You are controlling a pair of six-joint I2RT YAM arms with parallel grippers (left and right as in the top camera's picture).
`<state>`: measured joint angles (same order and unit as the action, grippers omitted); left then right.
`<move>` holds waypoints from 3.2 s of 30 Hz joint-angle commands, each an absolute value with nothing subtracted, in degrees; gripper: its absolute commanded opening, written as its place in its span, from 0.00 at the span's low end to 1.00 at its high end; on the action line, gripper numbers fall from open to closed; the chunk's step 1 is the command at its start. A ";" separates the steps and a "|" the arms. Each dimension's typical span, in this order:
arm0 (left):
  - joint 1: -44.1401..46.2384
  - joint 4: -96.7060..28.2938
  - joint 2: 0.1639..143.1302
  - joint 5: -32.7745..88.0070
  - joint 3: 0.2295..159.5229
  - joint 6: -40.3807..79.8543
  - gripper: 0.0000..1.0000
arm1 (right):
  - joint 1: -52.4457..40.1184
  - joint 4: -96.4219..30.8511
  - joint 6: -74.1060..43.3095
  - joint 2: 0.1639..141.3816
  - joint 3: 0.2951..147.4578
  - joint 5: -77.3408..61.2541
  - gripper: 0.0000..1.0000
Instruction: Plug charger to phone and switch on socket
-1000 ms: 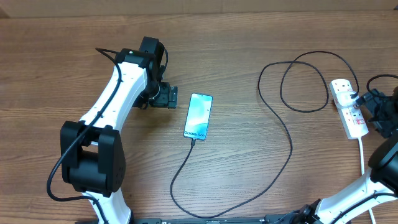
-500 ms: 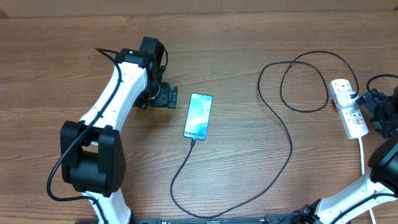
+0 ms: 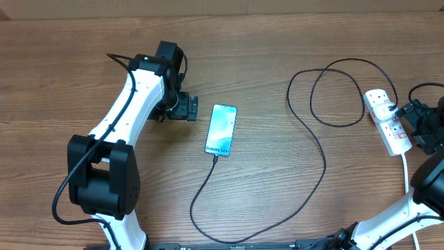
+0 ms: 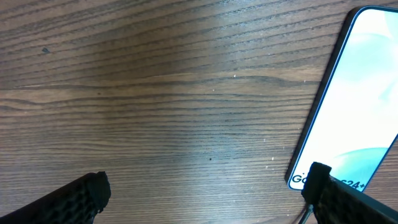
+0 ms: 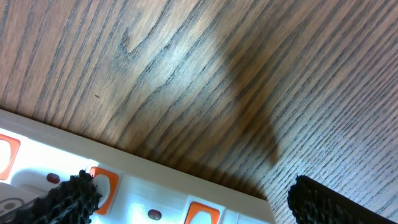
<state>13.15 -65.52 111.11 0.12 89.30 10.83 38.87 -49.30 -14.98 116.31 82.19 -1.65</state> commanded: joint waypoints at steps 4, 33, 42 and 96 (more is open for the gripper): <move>13.43 -65.49 109.91 -0.60 89.73 11.84 1.00 | 36.01 -51.83 -12.99 116.79 81.36 -5.50 1.00; 13.47 -65.49 109.91 -0.60 89.73 11.84 1.00 | 38.28 -51.70 -16.47 111.61 83.68 -3.99 1.00; 13.47 -65.49 109.91 -0.60 89.73 11.84 1.00 | 38.22 -49.71 -16.45 111.68 83.42 -4.12 1.00; 13.47 -65.49 109.91 -0.60 89.73 11.84 1.00 | 36.12 -49.91 -12.73 108.38 77.36 -3.97 0.97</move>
